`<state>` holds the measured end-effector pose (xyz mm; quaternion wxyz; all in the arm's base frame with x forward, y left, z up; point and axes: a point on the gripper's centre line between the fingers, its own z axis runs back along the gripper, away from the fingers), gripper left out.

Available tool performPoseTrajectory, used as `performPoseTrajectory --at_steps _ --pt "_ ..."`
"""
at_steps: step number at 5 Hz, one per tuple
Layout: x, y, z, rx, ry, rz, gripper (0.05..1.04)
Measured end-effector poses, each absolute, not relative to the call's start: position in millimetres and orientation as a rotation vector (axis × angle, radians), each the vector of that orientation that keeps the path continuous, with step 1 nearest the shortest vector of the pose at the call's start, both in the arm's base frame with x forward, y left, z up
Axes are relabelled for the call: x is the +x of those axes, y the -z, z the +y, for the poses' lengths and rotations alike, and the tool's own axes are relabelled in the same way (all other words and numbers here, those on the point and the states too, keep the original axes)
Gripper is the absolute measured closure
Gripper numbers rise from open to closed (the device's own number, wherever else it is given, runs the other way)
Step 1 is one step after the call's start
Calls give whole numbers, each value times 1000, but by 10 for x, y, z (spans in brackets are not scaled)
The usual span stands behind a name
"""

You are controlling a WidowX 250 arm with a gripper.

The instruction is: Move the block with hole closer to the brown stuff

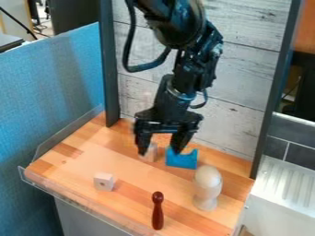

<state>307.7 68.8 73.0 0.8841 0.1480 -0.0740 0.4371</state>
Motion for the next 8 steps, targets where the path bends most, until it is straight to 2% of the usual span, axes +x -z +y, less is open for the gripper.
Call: performPoseTrajectory --at_steps 1,2,4,5,6,8 --pt "3081 -705 793 305 -968 -189 83" --pt "3117 -692 925 255 -1036 -217 83" --pt "2934 -447 1166 192 -1186 -220 83" --pt "2833 -290 1268 197 -1221 -234 83" --pt "2685 -92 1480 203 -1271 -205 83" --pt "2637 74 1752 196 -1356 -200 83"
